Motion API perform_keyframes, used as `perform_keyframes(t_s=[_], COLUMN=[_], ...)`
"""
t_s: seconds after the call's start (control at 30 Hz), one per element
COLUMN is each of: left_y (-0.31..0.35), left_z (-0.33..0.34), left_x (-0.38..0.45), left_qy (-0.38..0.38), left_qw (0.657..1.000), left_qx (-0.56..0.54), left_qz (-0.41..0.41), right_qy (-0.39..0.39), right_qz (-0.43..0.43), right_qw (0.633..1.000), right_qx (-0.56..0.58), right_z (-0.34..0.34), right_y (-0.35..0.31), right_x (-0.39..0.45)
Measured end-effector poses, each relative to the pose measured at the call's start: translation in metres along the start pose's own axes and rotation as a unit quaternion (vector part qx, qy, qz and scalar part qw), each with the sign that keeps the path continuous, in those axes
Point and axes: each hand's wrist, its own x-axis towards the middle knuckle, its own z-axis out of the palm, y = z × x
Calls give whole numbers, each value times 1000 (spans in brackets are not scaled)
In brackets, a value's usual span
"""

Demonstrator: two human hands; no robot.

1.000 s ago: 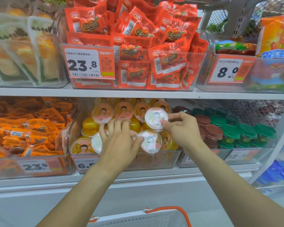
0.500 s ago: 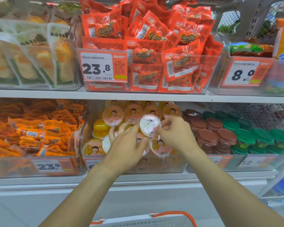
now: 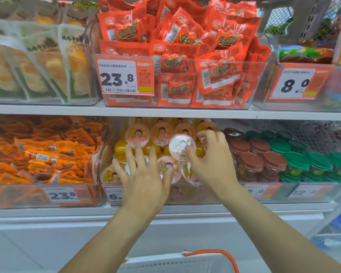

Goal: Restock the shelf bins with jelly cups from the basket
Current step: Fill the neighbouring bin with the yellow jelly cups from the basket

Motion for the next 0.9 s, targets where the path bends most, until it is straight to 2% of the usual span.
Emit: perform_keyframes(t_s=[0.07,0.1,0.17,0.23,0.47,0.6,0.67,0.73,0.9], left_y=[-1,-2,-5,-7,-13,-12,-14,-17,-22], left_z=[7,9,12,13,15,2,-7,-12,-2], left_x=[-6,-7,-8,-8,-8,3,18,39,69], left_qy=[3,6,12,19,23,67,75,40,-64], left_qw=[1000,1000,1000,999,998,997,996,997,994], left_qx=[8,13,18,21,36,-8,-22,-23,-20], left_qz=[-5,1,14,25,54,38,51,66,84], right_qy=[16,-10,-87,-111,-89,-68,-58,-83,-228], right_qz=[-129,-171,-198,-196,-171,-187,-156,-106,-37], right_qw=[991,983,965,958,960,968,978,981,960], right_qx=[-32,-72,-147,-177,-203,-153,-126,-138,-156], right_z=[9,15,26,34,44,27,17,11,17], right_y=[3,7,15,21,16,12,15,20,17], right_x=[-13,-19,-30,-36,-44,-30,-12,6,36])
